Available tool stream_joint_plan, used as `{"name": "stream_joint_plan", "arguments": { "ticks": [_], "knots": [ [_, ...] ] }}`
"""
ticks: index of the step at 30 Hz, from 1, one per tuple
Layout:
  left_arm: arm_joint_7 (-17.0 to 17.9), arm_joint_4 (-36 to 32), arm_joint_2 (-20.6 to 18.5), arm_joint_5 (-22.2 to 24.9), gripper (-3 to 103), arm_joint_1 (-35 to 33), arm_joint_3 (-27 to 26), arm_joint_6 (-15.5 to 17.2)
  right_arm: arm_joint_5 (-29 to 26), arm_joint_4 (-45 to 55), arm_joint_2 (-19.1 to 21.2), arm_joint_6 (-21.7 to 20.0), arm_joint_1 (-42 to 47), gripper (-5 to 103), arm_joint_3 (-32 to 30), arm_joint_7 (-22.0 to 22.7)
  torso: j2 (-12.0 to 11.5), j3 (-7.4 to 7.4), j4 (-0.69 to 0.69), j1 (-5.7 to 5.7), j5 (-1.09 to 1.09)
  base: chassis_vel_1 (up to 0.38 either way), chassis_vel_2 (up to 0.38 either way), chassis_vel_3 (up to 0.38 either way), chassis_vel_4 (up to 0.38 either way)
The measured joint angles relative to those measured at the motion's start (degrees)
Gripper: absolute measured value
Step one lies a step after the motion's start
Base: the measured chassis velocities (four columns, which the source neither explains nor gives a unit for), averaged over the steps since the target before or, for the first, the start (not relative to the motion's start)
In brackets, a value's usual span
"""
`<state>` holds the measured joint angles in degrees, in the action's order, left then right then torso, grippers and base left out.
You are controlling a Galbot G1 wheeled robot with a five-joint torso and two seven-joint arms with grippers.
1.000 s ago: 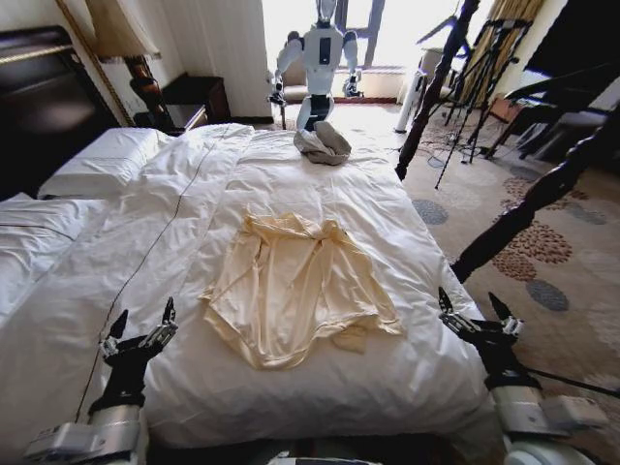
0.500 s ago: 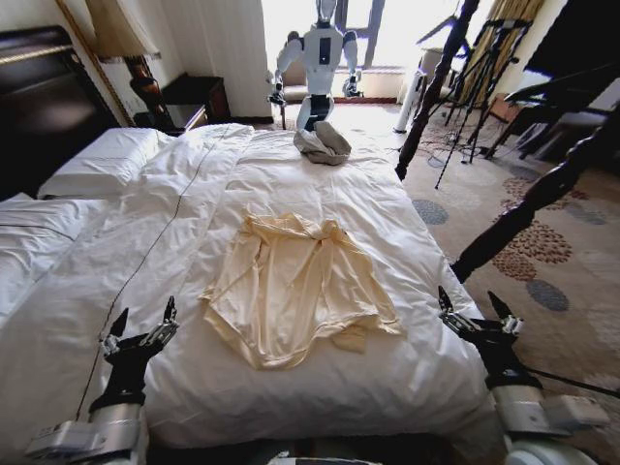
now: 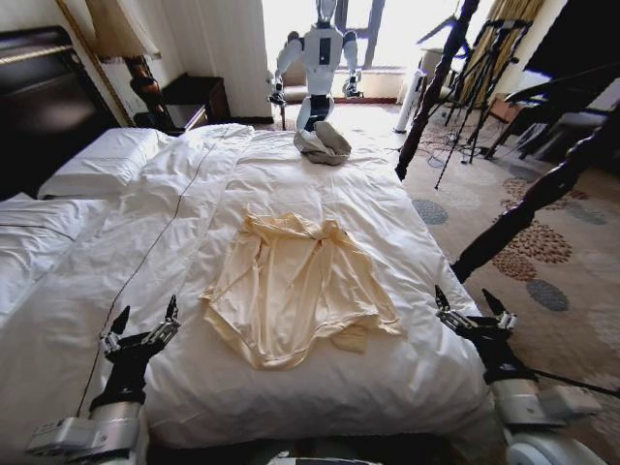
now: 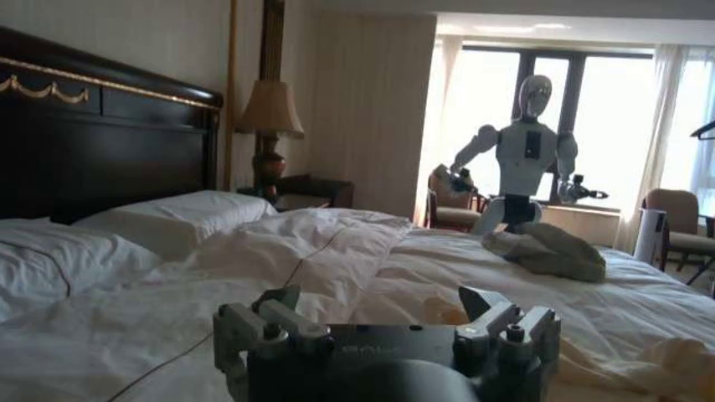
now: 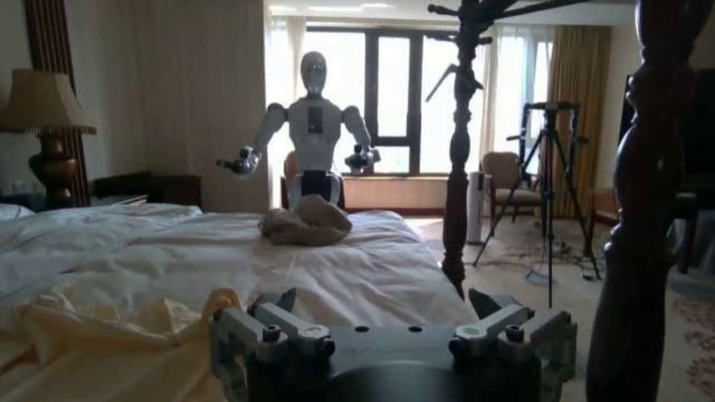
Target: Pick up the clothes from the bed and hang them on the clothes hanger.
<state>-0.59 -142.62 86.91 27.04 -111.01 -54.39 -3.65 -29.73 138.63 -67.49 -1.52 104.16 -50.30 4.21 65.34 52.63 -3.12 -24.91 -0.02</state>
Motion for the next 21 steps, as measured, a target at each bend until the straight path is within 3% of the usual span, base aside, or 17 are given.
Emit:
{"name": "stream_joint_plan", "arguments": {
  "ticks": [7, 21],
  "knots": [
    [0.2, 0.5, -1.4, 0.4, 98, 0.7, -1.0, 0.5, -2.1, -1.5, 2.4, -2.3, -2.3, 100, 0.6, 0.6, 0.0, 0.00, 0.01, 0.00, 0.00, 0.000, 0.000, 0.000, 0.000],
    [0.3, 0.5, -0.9, 0.5, 98, 1.1, 0.4, 1.3, -2.1, -1.2, 2.6, -2.0, -1.6, 100, -0.3, 0.3, 0.0, 0.00, 0.01, 0.00, 0.00, 0.000, 0.000, 0.000, 0.000]
  ]
}}
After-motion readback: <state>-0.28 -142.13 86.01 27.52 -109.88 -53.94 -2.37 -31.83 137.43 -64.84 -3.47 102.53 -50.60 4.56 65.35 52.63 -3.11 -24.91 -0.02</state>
